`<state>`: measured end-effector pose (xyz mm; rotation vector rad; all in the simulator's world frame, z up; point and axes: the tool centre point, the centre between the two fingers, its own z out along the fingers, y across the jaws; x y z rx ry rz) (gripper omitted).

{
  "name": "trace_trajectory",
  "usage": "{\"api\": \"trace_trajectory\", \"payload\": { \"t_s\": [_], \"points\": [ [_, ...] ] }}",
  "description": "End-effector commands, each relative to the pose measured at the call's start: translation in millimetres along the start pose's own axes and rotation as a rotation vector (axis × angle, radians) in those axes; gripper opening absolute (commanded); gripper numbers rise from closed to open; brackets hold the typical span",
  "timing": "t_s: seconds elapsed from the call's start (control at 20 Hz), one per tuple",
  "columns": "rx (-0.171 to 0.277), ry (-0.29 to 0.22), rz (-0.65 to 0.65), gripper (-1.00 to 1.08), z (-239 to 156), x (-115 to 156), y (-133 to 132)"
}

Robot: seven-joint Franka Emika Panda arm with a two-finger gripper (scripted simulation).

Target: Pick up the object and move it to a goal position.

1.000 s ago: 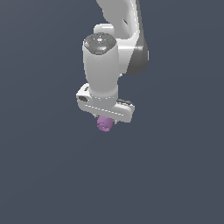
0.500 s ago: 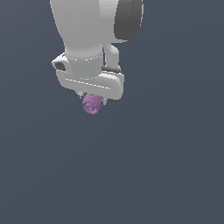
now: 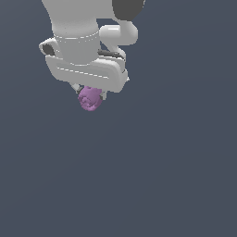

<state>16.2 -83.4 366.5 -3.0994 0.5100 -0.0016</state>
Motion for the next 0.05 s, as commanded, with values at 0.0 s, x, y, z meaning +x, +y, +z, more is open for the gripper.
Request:
{"api": "trace_trajectory", "payload": {
  "t_s": [0.0],
  "points": [
    [0.000,-0.001,-0.001,-1.00,-2.4,0.1,0.9]
  ]
}}
